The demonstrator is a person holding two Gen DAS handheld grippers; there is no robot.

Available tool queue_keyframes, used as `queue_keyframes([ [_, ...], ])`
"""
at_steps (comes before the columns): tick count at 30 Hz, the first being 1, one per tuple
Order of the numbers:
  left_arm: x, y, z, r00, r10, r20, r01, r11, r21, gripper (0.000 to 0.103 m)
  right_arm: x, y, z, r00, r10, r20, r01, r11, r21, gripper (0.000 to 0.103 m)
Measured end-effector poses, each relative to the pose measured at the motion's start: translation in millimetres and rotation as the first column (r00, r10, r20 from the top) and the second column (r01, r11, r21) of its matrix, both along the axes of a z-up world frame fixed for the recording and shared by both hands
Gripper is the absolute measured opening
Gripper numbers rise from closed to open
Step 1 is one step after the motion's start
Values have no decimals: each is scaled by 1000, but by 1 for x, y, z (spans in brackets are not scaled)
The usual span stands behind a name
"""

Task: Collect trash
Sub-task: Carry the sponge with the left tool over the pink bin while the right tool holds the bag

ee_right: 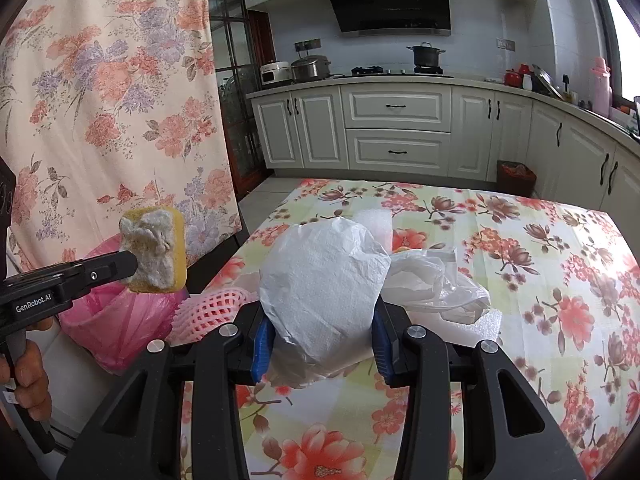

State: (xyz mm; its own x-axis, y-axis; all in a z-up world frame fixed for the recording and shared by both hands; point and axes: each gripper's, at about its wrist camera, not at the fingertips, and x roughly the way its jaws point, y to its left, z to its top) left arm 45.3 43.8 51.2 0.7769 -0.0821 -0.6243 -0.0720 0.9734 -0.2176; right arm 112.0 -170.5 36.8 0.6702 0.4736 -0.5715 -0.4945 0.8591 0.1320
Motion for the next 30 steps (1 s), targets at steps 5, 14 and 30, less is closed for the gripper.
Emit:
queue_keyframes([
  [5, -15, 21, 6, 998, 52, 20, -52, 999, 4, 16, -5, 15, 8, 1000, 28, 14, -28, 1000, -8, 40],
  [14, -45, 60, 15, 985, 162, 50, -164, 985, 42, 16, -15, 48, 20, 995, 93, 34, -92, 996, -21, 40],
  [30, -89, 127, 18, 940, 335, 72, -339, 938, 67, 16, -30, 123, 37, 971, 234, 49, -233, 972, -26, 40],
])
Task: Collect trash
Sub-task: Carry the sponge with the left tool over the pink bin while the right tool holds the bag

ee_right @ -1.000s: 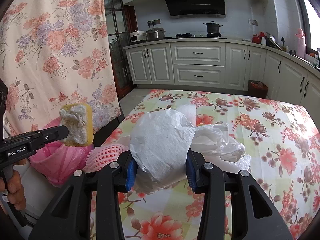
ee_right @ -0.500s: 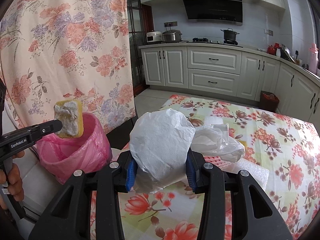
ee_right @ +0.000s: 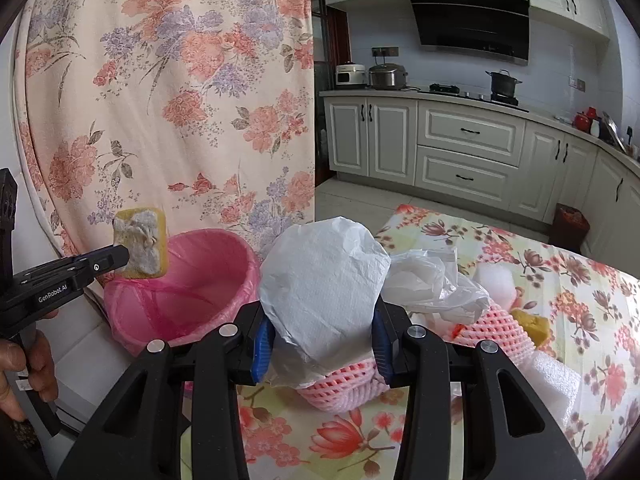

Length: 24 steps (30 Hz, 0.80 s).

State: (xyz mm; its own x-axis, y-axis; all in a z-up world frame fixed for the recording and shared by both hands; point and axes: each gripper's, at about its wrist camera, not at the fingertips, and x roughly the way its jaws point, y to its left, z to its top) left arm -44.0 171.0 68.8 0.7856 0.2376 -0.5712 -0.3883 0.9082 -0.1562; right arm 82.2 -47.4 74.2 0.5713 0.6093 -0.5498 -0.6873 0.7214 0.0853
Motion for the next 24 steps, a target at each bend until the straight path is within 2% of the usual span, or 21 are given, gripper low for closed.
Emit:
queue_keyframes([
  [10, -18, 33, -10, 994, 104, -25, -103, 994, 41, 16, -7, 56, 4, 995, 96, -3, -96, 995, -7, 40],
  [24, -35, 58, -19, 982, 186, -38, -183, 982, 55, 17, -20, 127, -5, 974, 223, -32, -224, 974, -30, 40],
])
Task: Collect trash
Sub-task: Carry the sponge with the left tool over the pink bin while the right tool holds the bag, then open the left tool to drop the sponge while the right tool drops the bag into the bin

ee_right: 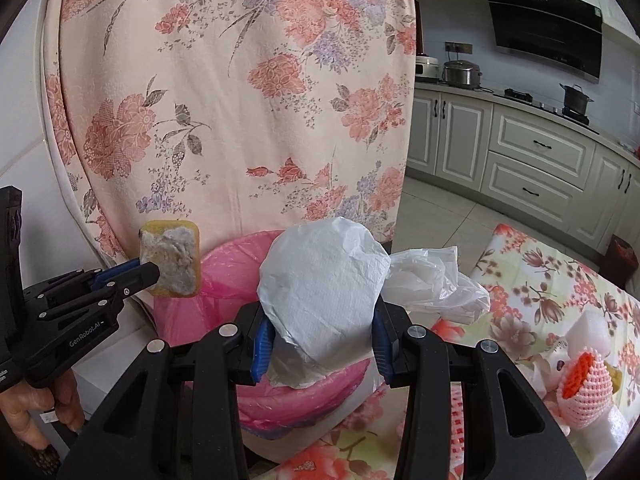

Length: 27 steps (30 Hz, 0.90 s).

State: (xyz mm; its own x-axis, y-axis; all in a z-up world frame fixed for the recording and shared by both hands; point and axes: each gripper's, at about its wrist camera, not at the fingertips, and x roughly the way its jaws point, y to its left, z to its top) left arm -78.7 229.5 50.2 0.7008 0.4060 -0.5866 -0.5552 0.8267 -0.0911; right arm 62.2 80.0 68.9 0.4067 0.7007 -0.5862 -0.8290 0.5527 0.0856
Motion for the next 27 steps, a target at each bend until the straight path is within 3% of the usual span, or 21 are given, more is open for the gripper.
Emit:
queue_keyframes([
  [8, -5, 8, -4, 1000, 16, 4, -15, 1000, -15, 18, 0, 21, -3, 999, 34, -12, -35, 999, -10, 42],
  [10, -4, 10, -6, 1000, 18, 7, -18, 999, -28, 24, 1, 23, -4, 999, 37, -14, -37, 999, -12, 44],
  [11, -4, 11, -7, 1000, 19, 10, -18, 999, -34, 34, 1, 25, -5, 999, 41, -16, -41, 999, -13, 44],
  [18, -4, 12, -8, 1000, 20, 13, -20, 999, -46, 44, 3, 27, -11, 999, 38, -16, -38, 999, -25, 57],
  [27, -3, 4, -2, 1000, 8, 21, -7, 1000, -27, 57, 4, 10, -9, 1000, 6, -11, -6, 1000, -11, 60],
])
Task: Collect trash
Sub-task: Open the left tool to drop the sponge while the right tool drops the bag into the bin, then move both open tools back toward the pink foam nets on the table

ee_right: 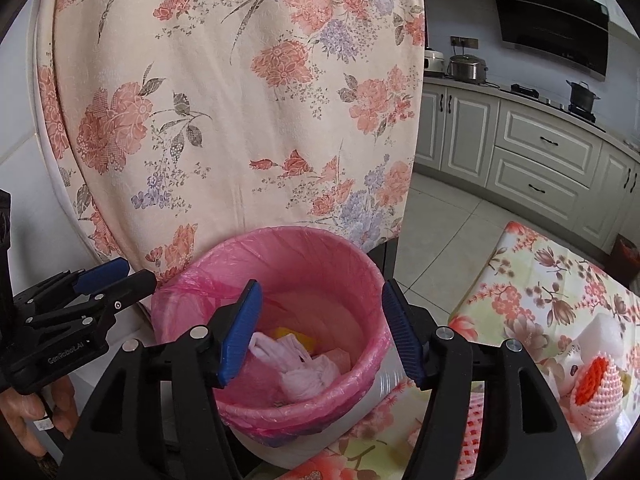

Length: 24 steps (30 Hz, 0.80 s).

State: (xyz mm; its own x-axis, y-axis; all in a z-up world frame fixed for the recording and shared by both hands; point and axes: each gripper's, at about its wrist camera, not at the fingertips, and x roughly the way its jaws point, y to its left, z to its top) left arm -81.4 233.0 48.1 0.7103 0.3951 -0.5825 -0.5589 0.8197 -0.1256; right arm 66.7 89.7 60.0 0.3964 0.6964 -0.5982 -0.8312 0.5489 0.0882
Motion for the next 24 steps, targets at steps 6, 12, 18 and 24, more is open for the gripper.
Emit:
queue_keyframes([
  [6, 4, -11, 5, 1000, -21, 2, 21, 1000, 17, 61, 5, -24, 2, 999, -41, 5, 41, 999, 10, 63],
  [12, 15, -29, 9, 998, -64, -4, 64, 998, 28, 62, 11, -54, 1, 996, -88, 11, 87, 996, 13, 64],
  [18, 26, -49, 11, 994, -110, -14, 111, 993, 37, 63, 18, -90, -1, 989, -146, 15, 146, 989, 19, 64],
  [24, 36, -65, 14, 989, -144, -24, 145, 988, 50, 65, 26, -130, -7, 978, -208, 5, 208, 978, 21, 65],
])
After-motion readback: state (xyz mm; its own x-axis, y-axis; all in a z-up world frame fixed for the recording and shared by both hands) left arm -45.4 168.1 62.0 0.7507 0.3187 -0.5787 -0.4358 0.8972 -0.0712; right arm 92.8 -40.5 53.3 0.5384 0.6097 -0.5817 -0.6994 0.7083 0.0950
